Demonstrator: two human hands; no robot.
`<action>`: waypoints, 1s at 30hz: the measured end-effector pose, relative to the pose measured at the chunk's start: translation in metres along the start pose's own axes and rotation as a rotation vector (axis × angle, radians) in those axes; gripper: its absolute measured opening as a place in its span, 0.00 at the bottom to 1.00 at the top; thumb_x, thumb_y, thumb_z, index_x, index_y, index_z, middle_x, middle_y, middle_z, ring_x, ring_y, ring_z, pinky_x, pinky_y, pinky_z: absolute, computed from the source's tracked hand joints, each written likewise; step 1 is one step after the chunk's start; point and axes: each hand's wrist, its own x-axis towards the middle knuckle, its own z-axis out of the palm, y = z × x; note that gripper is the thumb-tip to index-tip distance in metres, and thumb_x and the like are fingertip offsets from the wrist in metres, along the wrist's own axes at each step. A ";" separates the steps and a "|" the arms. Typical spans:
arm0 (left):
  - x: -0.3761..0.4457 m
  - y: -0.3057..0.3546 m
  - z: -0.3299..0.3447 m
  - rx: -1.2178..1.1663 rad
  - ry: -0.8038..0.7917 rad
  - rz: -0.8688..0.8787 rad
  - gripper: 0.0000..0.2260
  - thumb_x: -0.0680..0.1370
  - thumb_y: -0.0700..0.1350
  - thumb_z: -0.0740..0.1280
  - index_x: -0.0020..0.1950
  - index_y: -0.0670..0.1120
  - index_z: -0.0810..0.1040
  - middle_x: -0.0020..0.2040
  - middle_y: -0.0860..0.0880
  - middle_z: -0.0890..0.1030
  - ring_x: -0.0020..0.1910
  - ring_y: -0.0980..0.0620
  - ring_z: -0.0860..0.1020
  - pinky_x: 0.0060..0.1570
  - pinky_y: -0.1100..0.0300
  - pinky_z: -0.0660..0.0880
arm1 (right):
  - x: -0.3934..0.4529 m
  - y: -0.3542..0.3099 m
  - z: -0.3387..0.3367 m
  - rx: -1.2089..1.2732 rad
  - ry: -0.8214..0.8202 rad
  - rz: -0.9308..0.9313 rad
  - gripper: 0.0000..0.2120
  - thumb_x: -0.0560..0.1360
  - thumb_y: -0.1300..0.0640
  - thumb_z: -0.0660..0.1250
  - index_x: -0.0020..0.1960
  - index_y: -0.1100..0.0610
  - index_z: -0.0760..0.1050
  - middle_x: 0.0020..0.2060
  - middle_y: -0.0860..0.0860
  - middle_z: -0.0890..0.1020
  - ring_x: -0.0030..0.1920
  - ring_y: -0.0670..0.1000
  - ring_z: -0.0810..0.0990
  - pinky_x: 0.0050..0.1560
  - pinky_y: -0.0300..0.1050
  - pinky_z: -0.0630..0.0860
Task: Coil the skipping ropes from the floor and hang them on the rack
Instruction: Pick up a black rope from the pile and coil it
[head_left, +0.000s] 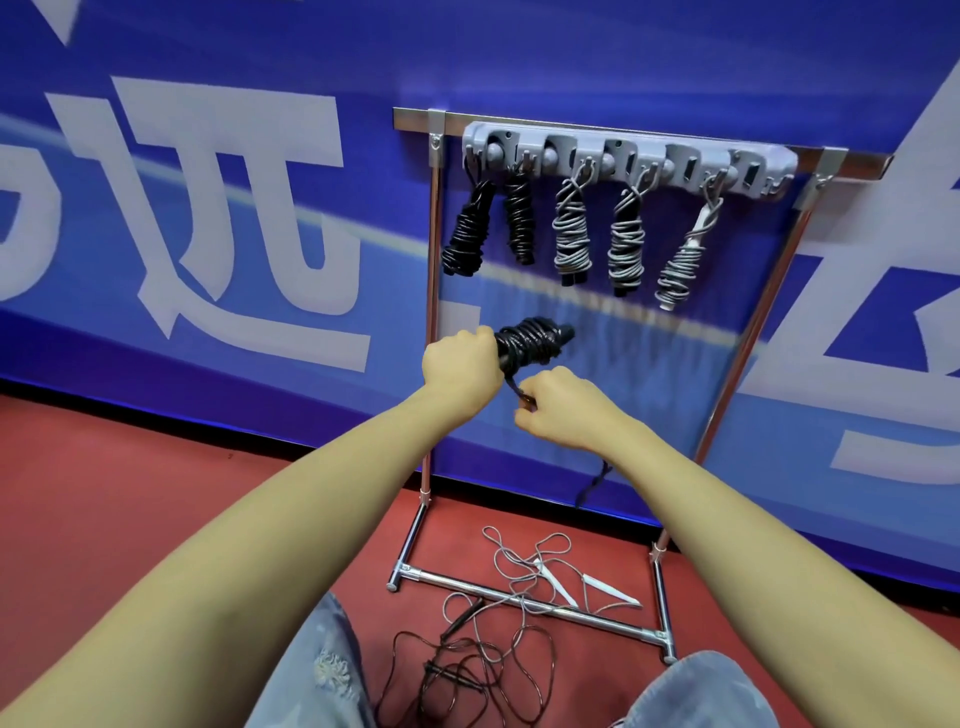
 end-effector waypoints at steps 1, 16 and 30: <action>0.000 -0.003 0.000 0.082 -0.016 0.023 0.08 0.77 0.39 0.61 0.55 0.41 0.71 0.47 0.44 0.79 0.39 0.44 0.75 0.31 0.58 0.62 | -0.001 -0.004 -0.002 -0.064 0.009 -0.036 0.08 0.73 0.59 0.61 0.35 0.57 0.67 0.32 0.52 0.71 0.37 0.57 0.70 0.33 0.45 0.62; 0.005 -0.024 0.001 0.270 -0.076 0.350 0.06 0.76 0.39 0.63 0.51 0.39 0.77 0.50 0.42 0.75 0.46 0.41 0.77 0.37 0.56 0.66 | 0.018 0.001 -0.011 0.282 0.203 0.143 0.12 0.77 0.62 0.57 0.39 0.55 0.75 0.38 0.52 0.80 0.40 0.59 0.77 0.43 0.54 0.79; -0.002 -0.028 0.002 -0.044 0.237 0.947 0.17 0.55 0.32 0.78 0.28 0.42 0.69 0.25 0.46 0.68 0.23 0.49 0.63 0.27 0.64 0.59 | 0.024 0.023 -0.019 0.487 0.141 0.327 0.22 0.74 0.43 0.69 0.33 0.62 0.76 0.24 0.51 0.68 0.26 0.51 0.65 0.26 0.39 0.64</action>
